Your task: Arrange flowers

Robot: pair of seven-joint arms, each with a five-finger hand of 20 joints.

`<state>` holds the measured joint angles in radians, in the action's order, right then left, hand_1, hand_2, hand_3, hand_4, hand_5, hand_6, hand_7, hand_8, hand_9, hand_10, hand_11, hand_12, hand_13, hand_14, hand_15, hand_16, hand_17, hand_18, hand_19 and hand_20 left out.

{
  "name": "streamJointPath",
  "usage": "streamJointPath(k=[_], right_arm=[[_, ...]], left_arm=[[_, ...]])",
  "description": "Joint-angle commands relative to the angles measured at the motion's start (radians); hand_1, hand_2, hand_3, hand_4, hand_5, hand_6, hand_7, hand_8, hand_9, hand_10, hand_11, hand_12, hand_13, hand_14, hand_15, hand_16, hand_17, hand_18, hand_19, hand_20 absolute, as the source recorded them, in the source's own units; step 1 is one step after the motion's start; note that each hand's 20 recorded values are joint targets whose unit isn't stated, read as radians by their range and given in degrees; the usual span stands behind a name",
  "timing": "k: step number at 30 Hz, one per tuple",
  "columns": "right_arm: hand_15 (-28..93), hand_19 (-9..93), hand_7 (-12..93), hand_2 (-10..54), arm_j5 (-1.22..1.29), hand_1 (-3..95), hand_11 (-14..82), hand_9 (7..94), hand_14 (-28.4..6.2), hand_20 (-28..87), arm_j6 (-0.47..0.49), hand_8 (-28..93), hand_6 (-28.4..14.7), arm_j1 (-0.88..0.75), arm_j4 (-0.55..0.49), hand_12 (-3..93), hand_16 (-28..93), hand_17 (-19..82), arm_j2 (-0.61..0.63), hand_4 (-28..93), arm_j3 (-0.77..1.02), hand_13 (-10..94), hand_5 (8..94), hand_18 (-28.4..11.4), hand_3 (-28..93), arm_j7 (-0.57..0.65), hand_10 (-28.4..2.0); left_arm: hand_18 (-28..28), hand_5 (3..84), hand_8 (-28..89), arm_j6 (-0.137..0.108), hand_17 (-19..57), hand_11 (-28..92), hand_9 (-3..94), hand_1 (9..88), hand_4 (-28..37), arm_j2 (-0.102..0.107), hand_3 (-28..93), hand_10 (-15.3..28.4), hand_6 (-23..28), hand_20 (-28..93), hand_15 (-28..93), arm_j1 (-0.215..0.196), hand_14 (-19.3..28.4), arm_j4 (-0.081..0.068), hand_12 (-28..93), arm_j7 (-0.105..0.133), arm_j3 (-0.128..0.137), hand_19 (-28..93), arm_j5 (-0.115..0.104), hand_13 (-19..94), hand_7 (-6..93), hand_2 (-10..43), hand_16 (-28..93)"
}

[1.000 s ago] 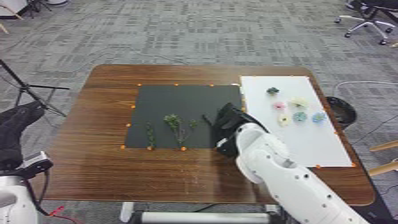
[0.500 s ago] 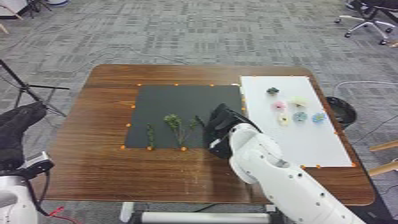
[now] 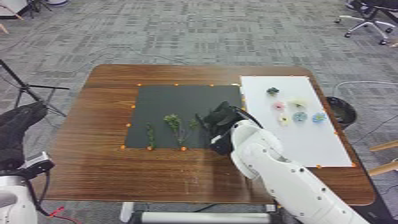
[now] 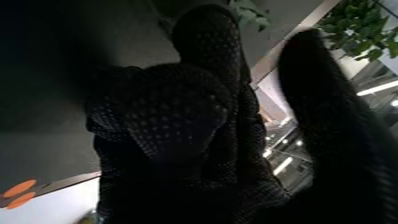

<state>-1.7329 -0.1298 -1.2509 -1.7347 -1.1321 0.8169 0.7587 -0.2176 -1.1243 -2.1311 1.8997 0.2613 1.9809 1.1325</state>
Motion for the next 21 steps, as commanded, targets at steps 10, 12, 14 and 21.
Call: streamJointPath(k=[10, 12, 14, 21], right_arm=[[40, 64, 40, 3.1, 0.099, 26.3, 25.3, 74.9, -9.4, 40, -0.087, -8, -4.9, 0.033, 0.003, 26.1, 33, 40, 0.061, -9, 0.017, 80, 63.2, -20.6, 61, -0.363, -15.7], [39, 61, 40, 3.7, 0.095, 25.5, 22.6, 72.5, -10.7, 41, -0.034, -8, -4.6, 0.023, 0.008, 25.3, 32, 38, 0.068, -9, 0.031, 76, 62.2, -20.7, 61, -0.398, -15.9], [39, 60, 38, 4.4, 0.057, 24.3, 19.5, 70.9, -11.6, 42, 0.023, -8, -4.5, 0.008, 0.019, 24.1, 32, 36, 0.069, -9, 0.047, 74, 60.9, -20.8, 62, -0.421, -16.1], [41, 58, 28, 6.2, -0.069, 21.1, 9.7, 66.6, -12.6, 45, 0.207, -6, -4.1, -0.050, 0.023, 17.7, 32, 35, 0.106, -10, 0.079, 74, 58.8, -21.5, 62, -0.488, -15.5]], left_arm=[[12.5, 53.2, -7, 0.012, 9.0, 21, 52.6, 28.9, -20.8, -0.005, 69, 14.1, 3.1, 20, 15, 0.006, 16.3, 0.002, 14, 0.002, -0.005, 13, 0.003, 43, 15.9, 2.0, 2], [12.5, 53.2, -7, 0.010, 9.0, 21, 52.6, 28.9, -20.8, -0.006, 69, 14.1, 3.1, 20, 15, 0.005, 16.3, 0.003, 14, 0.003, -0.005, 13, 0.002, 43, 16.0, 2.0, 2], [12.5, 53.2, -7, 0.010, 9.0, 21, 52.6, 28.9, -20.7, -0.007, 69, 14.1, 3.1, 20, 15, 0.005, 16.3, 0.003, 14, 0.003, -0.003, 13, 0.003, 43, 15.9, 1.9, 2], [12.5, 53.2, -7, 0.009, 9.0, 21, 52.6, 28.9, -20.7, -0.013, 69, 14.0, 3.1, 20, 15, 0.003, 16.3, 0.004, 14, 0.004, 0.003, 13, 0.002, 43, 16.0, 1.8, 2]])
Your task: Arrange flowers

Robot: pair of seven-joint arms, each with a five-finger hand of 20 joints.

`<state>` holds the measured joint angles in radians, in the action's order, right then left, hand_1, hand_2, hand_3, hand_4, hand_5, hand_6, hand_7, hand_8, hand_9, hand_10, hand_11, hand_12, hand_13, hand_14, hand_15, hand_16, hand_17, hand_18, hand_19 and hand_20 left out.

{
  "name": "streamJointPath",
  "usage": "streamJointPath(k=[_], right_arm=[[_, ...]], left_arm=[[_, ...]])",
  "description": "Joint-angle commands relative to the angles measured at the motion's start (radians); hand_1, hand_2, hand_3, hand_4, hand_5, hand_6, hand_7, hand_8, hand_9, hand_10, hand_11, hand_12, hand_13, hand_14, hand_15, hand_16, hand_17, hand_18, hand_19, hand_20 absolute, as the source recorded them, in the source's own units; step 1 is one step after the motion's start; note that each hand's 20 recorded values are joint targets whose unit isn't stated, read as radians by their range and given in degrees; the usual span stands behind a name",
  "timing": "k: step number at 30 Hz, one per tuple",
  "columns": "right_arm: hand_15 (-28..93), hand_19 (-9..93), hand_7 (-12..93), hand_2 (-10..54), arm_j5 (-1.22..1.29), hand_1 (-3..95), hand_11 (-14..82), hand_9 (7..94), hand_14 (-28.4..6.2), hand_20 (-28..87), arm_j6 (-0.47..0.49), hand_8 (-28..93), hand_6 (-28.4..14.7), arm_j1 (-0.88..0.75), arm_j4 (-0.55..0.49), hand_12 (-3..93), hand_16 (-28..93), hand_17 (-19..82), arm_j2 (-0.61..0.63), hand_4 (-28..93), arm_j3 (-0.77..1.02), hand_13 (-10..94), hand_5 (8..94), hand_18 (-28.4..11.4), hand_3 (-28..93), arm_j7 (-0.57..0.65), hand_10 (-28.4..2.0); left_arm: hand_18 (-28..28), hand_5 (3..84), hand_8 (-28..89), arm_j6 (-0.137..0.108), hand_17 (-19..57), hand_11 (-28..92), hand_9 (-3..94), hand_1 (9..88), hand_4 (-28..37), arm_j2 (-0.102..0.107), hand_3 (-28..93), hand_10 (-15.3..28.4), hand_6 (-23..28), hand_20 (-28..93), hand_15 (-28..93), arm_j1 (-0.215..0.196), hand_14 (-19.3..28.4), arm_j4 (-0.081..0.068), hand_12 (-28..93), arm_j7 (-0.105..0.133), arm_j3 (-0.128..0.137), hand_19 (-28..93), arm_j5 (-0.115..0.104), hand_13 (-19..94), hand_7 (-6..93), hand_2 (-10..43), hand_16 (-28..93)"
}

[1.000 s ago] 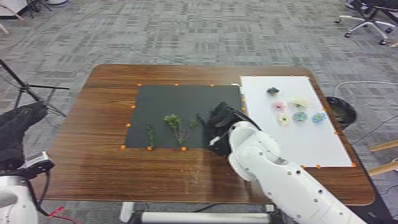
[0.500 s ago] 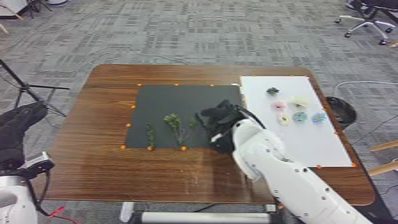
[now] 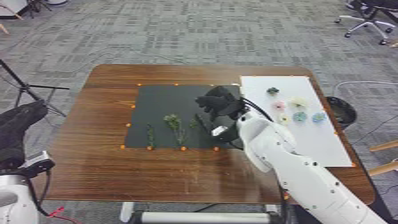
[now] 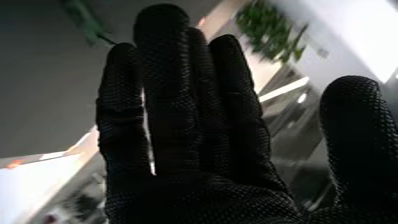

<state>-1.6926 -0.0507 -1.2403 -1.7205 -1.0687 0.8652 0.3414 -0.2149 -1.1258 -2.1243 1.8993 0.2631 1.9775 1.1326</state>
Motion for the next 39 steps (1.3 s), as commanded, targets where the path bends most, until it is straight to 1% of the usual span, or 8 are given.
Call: streamJointPath(k=[1, 3, 12, 13, 21, 24, 28, 39], right_arm=[[41, 58, 27, 6.4, -0.124, 20.9, 9.0, 65.7, -12.7, 45, 0.134, -5, -4.1, -0.067, 0.006, 17.2, 32, 35, 0.048, -11, 0.029, 74, 58.3, -21.6, 62, -0.069, -15.3], [41, 58, 27, 6.8, -0.131, 20.6, 8.3, 64.1, -12.9, 45, 0.150, -5, -4.0, -0.083, 0.000, 16.5, 32, 35, 0.055, -11, 0.038, 74, 57.9, -21.7, 61, -0.068, -15.0], [42, 58, 27, 7.0, -0.110, 19.6, 8.7, 63.8, -13.1, 45, 0.131, -4, -3.8, -0.124, -0.026, 15.7, 31, 35, 0.074, -11, 0.054, 74, 57.8, -22.2, 61, -0.044, -15.1], [42, 58, 27, 6.9, -0.106, 19.6, 8.7, 63.9, -13.1, 46, 0.121, -4, -3.8, -0.124, -0.028, 15.7, 31, 35, 0.075, -11, 0.051, 74, 57.8, -22.2, 61, -0.033, -15.1], [43, 58, 27, 6.7, -0.080, 19.5, 8.9, 65.5, -13.0, 46, 0.081, -4, -4.1, -0.137, -0.053, 15.7, 31, 35, 0.077, -11, 0.033, 75, 59.0, -22.3, 61, 0.000, -15.3], [43, 58, 27, 6.6, -0.082, 19.4, 9.0, 65.9, -13.0, 45, 0.103, -4, -4.1, -0.138, -0.053, 15.7, 31, 36, 0.072, -11, 0.036, 75, 59.3, -22.3, 61, -0.004, -15.3], [43, 58, 27, 6.4, -0.076, 19.3, 9.0, 66.0, -12.9, 45, 0.097, -4, -4.2, -0.132, -0.053, 15.8, 31, 36, 0.074, -10, 0.034, 75, 59.4, -22.3, 61, -0.004, -15.2], [43, 59, 27, 6.2, -0.071, 18.9, 9.3, 67.1, -12.8, 45, 0.103, -4, -4.3, -0.132, -0.074, 16.0, 31, 36, 0.090, -10, 0.036, 75, 60.0, -22.4, 61, -0.001, -15.3]], left_arm=[[12.5, 53.2, -7, 0.007, 9.0, 21, 52.6, 28.9, -20.8, -0.011, 69, 14.0, 3.1, 20, 15, -0.003, 16.2, 0.005, 14, 0.001, 0.007, 13, 0.003, 43, 16.0, 1.8, 2], [12.5, 53.2, -7, 0.006, 9.0, 21, 52.7, 28.9, -20.7, -0.011, 69, 14.0, 3.1, 20, 15, -0.001, 16.2, 0.004, 14, 0.002, 0.004, 13, 0.000, 43, 16.0, 1.8, 2], [12.5, 53.2, -7, 0.007, 9.0, 21, 52.7, 29.0, -20.7, -0.013, 69, 14.0, 3.0, 20, 15, -0.009, 16.2, 0.009, 14, 0.000, 0.008, 13, 0.002, 43, 16.0, 1.8, 2], [12.5, 53.2, -7, 0.009, 9.0, 21, 52.7, 28.9, -20.7, -0.013, 69, 14.0, 3.0, 20, 15, -0.011, 16.2, 0.008, 14, 0.003, 0.009, 13, 0.001, 43, 16.0, 1.8, 2], [12.5, 53.1, -7, 0.014, 9.0, 21, 52.6, 28.9, -20.7, -0.009, 69, 13.9, 3.1, 20, 15, -0.016, 16.2, 0.010, 14, -0.006, 0.010, 13, 0.004, 42, 16.0, 1.7, 2], [12.5, 53.1, -7, 0.015, 9.0, 21, 52.5, 28.9, -20.6, -0.006, 69, 14.0, 3.1, 20, 15, -0.012, 16.2, 0.008, 14, -0.009, 0.005, 13, 0.005, 43, 16.0, 1.7, 2], [12.5, 53.2, -7, 0.021, 9.0, 21, 52.5, 29.0, -20.6, -0.004, 69, 14.0, 3.0, 20, 15, -0.006, 16.3, 0.005, 14, -0.011, 0.002, 13, 0.008, 42, 16.0, 1.8, 2], [12.5, 53.1, -7, 0.020, 9.0, 21, 52.5, 29.0, -20.6, -0.002, 69, 14.0, 3.1, 20, 15, -0.008, 16.1, 0.006, 14, -0.017, 0.004, 13, 0.007, 42, 15.9, 1.8, 2]])
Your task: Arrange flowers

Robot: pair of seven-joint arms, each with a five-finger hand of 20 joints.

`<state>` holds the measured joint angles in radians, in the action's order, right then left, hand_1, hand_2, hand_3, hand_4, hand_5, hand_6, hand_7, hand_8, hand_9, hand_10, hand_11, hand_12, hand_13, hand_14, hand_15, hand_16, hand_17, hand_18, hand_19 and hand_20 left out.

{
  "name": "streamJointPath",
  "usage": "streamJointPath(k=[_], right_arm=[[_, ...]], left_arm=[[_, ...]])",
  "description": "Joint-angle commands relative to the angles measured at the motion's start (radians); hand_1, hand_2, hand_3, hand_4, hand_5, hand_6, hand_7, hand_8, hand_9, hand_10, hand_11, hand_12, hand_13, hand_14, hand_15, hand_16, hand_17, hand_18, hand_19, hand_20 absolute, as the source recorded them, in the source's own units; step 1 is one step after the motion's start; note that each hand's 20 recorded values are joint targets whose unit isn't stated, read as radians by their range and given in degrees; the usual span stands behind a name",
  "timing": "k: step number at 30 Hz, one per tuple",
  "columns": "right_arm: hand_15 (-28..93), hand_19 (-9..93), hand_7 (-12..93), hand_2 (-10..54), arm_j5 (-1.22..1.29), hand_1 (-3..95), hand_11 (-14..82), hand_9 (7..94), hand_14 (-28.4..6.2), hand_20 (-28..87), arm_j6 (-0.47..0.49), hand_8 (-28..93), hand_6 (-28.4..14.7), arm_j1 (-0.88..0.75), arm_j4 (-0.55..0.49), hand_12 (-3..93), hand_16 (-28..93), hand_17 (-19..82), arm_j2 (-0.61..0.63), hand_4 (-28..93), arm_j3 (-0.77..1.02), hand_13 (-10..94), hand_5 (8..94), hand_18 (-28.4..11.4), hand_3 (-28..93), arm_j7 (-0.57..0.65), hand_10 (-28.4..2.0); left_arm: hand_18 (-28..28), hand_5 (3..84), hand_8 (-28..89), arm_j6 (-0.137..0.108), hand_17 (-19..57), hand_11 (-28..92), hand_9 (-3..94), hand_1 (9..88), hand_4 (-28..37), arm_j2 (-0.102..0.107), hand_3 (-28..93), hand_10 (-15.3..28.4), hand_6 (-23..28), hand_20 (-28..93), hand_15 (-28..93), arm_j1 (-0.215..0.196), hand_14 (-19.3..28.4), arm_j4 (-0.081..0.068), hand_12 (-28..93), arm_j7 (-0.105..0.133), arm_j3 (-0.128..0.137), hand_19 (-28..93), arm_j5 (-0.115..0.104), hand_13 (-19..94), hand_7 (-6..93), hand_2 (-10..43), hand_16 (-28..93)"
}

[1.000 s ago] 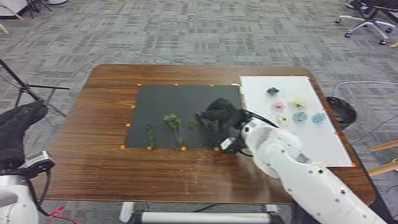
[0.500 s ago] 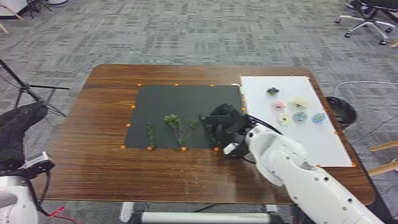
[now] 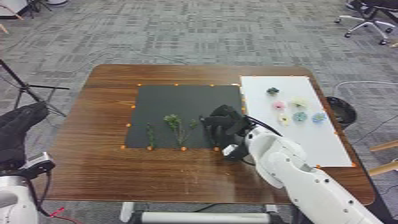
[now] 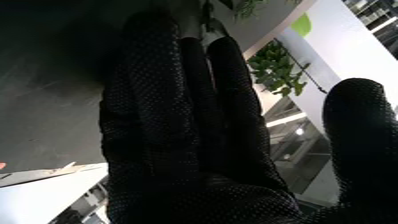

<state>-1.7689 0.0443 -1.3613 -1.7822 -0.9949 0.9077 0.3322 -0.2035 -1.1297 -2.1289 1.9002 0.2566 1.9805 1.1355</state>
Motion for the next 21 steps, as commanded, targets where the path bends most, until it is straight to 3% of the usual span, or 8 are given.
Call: streamJointPath(k=[1, 21], right_arm=[[43, 59, 27, 6.1, 0.003, 18.9, 9.3, 67.1, -12.8, 45, 0.009, -4, -4.3, -0.010, -0.013, 16.0, 31, 36, 0.015, -10, -0.005, 75, 60.0, -22.4, 61, 0.003, -15.3], [44, 60, 26, 5.0, -0.020, 17.7, 10.4, 67.3, -12.3, 45, -0.004, -4, -4.2, 0.047, -0.040, 17.3, 31, 37, 0.042, -10, -0.022, 77, 59.4, -22.8, 61, -0.041, -15.8]], left_arm=[[12.5, 53.1, -7, 0.008, 9.0, 21, 52.6, 29.0, -20.6, 0.004, 69, 14.0, 3.1, 20, 15, -0.002, 16.2, 0.005, 14, -0.009, 0.000, 13, 0.003, 42, 15.9, 1.8, 2], [12.5, 53.1, -7, 0.002, 9.0, 21, 52.6, 29.0, -20.4, -0.003, 69, 14.1, 3.0, 20, 15, 0.001, 16.2, 0.005, 14, 0.000, -0.008, 13, 0.001, 42, 15.9, 1.7, 2]])
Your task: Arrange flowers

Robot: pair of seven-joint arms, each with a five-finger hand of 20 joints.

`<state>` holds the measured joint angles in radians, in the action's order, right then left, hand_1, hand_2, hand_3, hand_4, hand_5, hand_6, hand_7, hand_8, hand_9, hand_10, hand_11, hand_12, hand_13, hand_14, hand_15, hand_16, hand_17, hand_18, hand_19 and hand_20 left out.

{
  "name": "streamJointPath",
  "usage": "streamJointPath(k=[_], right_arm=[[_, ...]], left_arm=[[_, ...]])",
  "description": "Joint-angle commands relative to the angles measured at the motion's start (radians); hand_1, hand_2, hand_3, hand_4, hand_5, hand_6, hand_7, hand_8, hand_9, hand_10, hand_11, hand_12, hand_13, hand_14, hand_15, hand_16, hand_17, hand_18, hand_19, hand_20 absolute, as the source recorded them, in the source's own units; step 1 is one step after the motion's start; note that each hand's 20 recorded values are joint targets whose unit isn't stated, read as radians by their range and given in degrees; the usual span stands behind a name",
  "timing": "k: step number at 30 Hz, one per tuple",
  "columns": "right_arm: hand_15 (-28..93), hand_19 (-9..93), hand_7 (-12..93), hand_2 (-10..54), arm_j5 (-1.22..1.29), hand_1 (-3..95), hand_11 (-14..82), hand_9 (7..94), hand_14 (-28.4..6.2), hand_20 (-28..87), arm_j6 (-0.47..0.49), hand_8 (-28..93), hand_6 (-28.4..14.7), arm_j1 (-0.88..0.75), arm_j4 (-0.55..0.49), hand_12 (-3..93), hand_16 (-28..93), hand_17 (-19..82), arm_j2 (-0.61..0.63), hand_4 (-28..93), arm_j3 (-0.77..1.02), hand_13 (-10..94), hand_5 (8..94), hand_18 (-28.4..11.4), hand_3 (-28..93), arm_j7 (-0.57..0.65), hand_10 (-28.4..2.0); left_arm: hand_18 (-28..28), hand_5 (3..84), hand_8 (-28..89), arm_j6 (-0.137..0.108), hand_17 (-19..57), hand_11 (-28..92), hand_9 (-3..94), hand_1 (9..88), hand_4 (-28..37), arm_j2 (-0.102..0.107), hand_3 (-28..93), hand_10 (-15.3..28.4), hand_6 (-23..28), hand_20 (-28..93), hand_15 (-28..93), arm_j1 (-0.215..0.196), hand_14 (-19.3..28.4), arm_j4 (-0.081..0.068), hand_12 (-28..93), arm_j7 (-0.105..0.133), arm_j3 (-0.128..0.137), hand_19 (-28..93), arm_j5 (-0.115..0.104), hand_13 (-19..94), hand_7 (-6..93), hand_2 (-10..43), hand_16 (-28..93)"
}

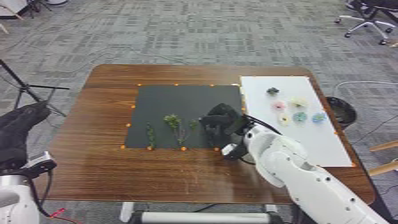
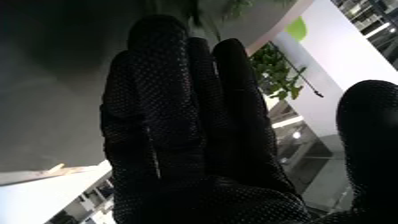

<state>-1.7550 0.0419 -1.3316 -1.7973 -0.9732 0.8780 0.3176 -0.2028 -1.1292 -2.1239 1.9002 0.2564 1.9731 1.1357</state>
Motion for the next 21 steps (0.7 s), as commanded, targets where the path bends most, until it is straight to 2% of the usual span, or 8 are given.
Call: streamJointPath(k=[1, 4, 7, 10, 14, 17, 21], right_arm=[[44, 60, 26, 4.9, -0.036, 17.6, 10.4, 67.3, -12.3, 45, 0.008, -4, -4.2, 0.019, -0.029, 17.4, 31, 37, 0.019, -10, 0.012, 77, 59.4, -22.8, 61, -0.030, -15.8], [44, 60, 26, 4.7, -0.042, 17.5, 10.4, 67.2, -12.3, 45, 0.028, -4, -4.1, 0.017, -0.055, 17.4, 31, 37, 0.030, -10, 0.035, 77, 59.3, -22.9, 61, -0.047, -15.8], [44, 60, 26, 3.9, -0.060, 18.1, 10.1, 66.6, -12.5, 45, 0.008, -4, -4.0, 0.017, -0.100, 17.4, 31, 37, 0.052, -10, 0.076, 77, 59.1, -22.9, 61, -0.060, -16.0], [43, 58, 26, 1.4, -0.153, 22.7, 10.4, 66.0, -12.6, 44, -0.109, -4, -4.0, 0.032, -0.124, 18.0, 31, 36, 0.087, -9, 0.107, 75, 59.1, -22.2, 61, -0.070, -15.8], [41, 54, 27, -5.9, -0.337, 29.8, 13.2, 65.8, -11.7, 43, -0.280, -4, -3.9, 0.066, -0.094, 20.2, 31, 36, 0.128, -9, 0.129, 71, 58.4, -20.4, 63, -0.037, -15.2], [40, 53, 28, -9.3, -0.353, 30.1, 14.2, 64.8, -11.7, 44, -0.230, -5, -3.8, 0.044, -0.080, 21.4, 31, 37, 0.158, -10, 0.198, 69, 56.4, -20.2, 63, -0.027, -15.2], [40, 53, 26, -9.5, -0.441, 28.9, 14.5, 61.8, -11.6, 45, -0.147, -5, -3.9, -0.042, -0.054, 21.6, 31, 37, 0.191, -12, 0.297, 69, 52.3, -20.4, 61, -0.098, -15.5]], left_arm=[[12.5, 53.1, -7, 0.000, 9.0, 21, 52.5, 29.0, -20.4, -0.006, 69, 14.1, 3.1, 20, 15, -0.009, 16.2, 0.008, 14, 0.001, 0.002, 13, 0.000, 42, 15.9, 1.7, 2], [12.5, 53.1, -7, 0.000, 9.0, 21, 52.5, 29.1, -20.4, -0.009, 69, 14.1, 3.1, 20, 15, -0.011, 16.2, 0.009, 14, 0.001, 0.002, 13, -0.001, 43, 15.9, 1.7, 2], [12.5, 53.1, -7, 0.000, 9.0, 21, 52.6, 29.0, -20.4, -0.010, 69, 14.1, 3.0, 20, 15, -0.010, 16.1, 0.008, 14, 0.003, 0.003, 13, 0.000, 42, 15.9, 1.7, 2], [12.5, 53.1, -7, -0.001, 9.0, 21, 52.6, 29.1, -20.4, -0.008, 68, 14.0, 3.0, 20, 15, -0.006, 16.1, 0.006, 14, 0.003, 0.000, 13, -0.001, 42, 15.9, 1.8, 2], [12.5, 53.1, -7, -0.002, 8.9, 21, 52.5, 29.1, -20.4, -0.009, 68, 14.0, 3.0, 20, 15, -0.006, 16.2, 0.005, 14, 0.004, -0.004, 13, -0.002, 42, 16.0, 1.7, 2], [12.5, 53.1, -7, 0.001, 8.9, 21, 52.5, 29.3, -20.2, -0.010, 68, 14.0, 3.0, 20, 15, -0.005, 16.2, 0.005, 14, 0.005, -0.005, 13, 0.000, 42, 16.1, 1.6, 2], [12.5, 53.1, -7, 0.000, 8.9, 21, 52.5, 29.5, -20.1, -0.013, 68, 14.0, 3.0, 20, 15, -0.008, 16.2, 0.007, 14, 0.004, -0.001, 13, -0.001, 42, 16.0, 1.5, 2]])
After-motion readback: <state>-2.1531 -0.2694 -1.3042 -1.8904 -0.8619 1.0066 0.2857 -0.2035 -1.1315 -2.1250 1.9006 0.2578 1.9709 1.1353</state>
